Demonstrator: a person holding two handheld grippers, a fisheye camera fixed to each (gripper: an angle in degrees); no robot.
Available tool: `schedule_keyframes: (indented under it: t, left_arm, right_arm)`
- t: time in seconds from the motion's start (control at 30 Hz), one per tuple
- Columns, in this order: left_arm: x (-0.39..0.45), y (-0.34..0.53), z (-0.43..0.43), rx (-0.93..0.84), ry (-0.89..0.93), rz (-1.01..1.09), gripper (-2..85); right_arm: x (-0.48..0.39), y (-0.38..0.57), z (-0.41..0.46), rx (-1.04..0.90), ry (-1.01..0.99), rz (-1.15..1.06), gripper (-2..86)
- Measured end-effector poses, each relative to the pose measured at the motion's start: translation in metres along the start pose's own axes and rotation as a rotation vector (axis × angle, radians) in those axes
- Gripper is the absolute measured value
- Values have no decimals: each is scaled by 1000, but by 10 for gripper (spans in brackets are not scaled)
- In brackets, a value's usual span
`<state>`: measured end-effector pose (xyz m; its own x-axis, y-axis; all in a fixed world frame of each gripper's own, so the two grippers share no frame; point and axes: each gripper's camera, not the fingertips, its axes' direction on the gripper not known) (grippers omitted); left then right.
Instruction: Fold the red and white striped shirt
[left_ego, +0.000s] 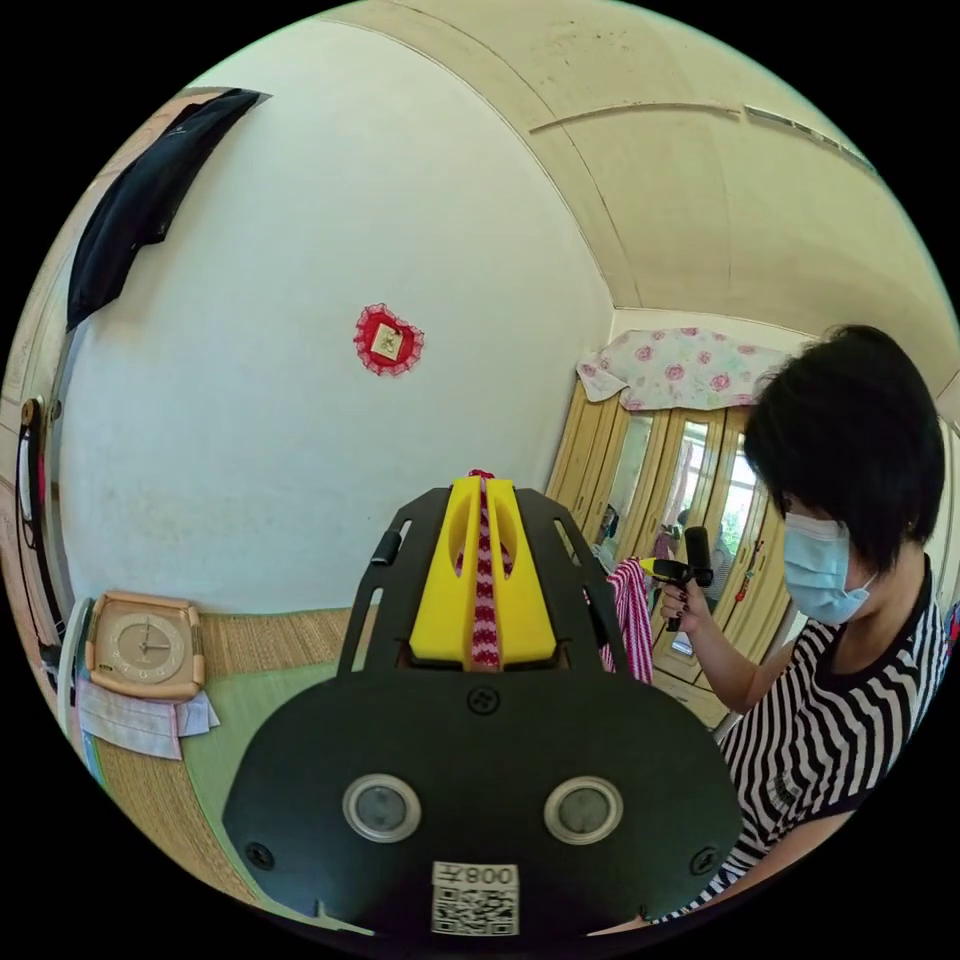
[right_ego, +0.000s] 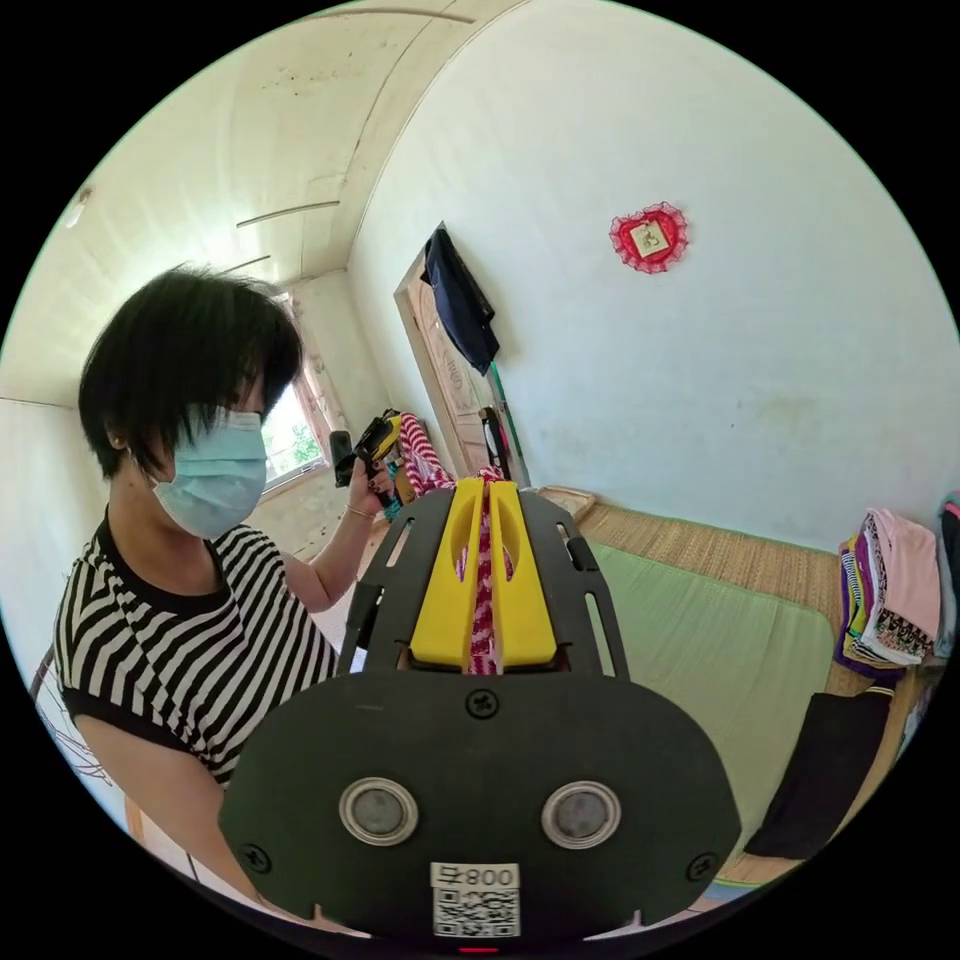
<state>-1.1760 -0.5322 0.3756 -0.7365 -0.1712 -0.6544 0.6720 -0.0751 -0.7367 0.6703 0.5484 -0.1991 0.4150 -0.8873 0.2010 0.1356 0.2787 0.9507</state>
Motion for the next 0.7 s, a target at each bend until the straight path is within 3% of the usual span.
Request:
schedule_keyframes:
  t: [0.2,0.37,0.47,0.7]
  left_arm:
    - [-122,-23,133,-162,-146,-70,12]
    - [-279,54,279,-549,-304,-297,39]
    - [-343,129,304,-699,-330,-423,58]
    - [-411,271,267,-1030,-369,-538,76]
  right_arm:
    - [120,-72,58,-143,107,141,7]
    - [278,-68,146,-421,267,462,14]
    - [332,-21,169,-529,317,640,24]
    - [327,80,213,-677,238,684,69]
